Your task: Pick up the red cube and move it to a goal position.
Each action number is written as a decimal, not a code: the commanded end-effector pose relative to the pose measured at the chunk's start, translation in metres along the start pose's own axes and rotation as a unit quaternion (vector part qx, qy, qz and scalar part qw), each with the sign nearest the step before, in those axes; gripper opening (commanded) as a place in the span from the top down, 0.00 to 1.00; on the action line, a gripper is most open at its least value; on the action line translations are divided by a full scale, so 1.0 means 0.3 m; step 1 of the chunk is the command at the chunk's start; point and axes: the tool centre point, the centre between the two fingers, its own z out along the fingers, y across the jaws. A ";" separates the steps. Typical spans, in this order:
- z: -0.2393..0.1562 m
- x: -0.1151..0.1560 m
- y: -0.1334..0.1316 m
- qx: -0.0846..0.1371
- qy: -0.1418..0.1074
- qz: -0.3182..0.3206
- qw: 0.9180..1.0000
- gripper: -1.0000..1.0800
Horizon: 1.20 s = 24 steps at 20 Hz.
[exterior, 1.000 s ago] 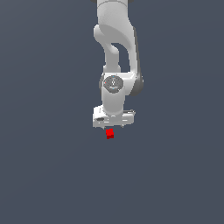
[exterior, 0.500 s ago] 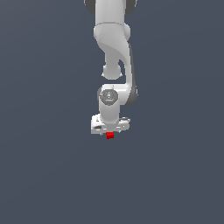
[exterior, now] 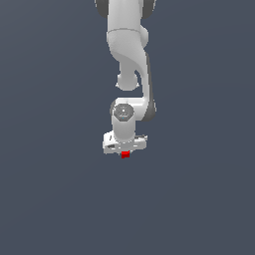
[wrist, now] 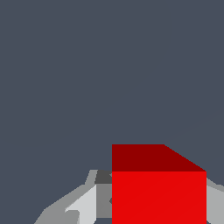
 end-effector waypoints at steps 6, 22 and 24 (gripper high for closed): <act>-0.001 0.000 0.000 0.000 0.000 0.000 1.000 1.00; -0.186 -0.117 0.034 0.000 0.000 0.000 1.000 1.00; -0.225 -0.140 0.041 0.000 0.000 0.000 1.000 1.00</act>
